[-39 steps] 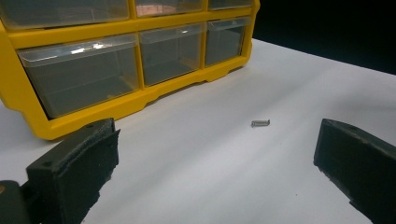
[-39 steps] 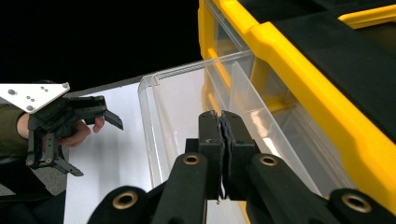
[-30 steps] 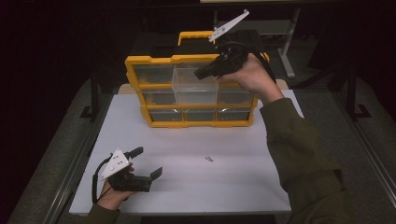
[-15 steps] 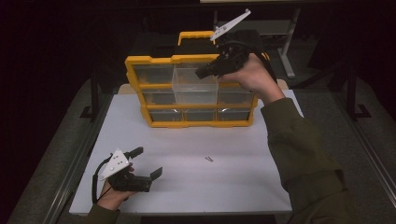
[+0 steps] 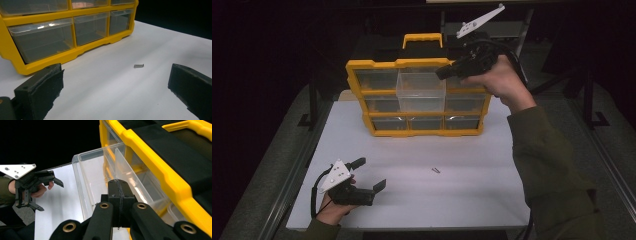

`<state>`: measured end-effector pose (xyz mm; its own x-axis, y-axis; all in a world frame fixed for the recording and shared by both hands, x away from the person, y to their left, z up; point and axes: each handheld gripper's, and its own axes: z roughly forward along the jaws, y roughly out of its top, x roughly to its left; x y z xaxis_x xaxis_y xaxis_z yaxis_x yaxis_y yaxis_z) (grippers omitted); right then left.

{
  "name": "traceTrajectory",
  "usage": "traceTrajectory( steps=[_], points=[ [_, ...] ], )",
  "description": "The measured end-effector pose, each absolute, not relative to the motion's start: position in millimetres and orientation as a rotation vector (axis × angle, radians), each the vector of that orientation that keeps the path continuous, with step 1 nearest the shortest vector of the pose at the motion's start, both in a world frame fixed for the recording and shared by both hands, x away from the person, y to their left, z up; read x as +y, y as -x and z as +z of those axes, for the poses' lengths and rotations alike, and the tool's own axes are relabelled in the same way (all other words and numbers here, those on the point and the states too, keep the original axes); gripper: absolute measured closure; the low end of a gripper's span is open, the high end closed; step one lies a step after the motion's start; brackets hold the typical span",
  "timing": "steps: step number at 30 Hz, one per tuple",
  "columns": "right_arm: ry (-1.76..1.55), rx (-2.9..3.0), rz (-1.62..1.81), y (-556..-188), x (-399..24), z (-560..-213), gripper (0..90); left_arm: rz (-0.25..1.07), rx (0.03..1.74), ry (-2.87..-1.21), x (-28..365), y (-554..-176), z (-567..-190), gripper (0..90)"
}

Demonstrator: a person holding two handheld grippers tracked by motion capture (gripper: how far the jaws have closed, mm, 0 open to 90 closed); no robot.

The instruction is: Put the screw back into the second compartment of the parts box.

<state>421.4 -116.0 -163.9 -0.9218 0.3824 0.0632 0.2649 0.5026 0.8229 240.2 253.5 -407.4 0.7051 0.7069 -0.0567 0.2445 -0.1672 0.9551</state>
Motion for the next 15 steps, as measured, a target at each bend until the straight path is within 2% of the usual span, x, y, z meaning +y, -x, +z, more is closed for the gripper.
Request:
traceTrajectory(
  steps=[15],
  points=[
    [-0.603, 2.576, 1.393, -409.6, -145.3, -177.1, 88.9, 0.493, 0.757, -1.735, 252.7, -240.6, -407.9, 0.0]
  ],
)
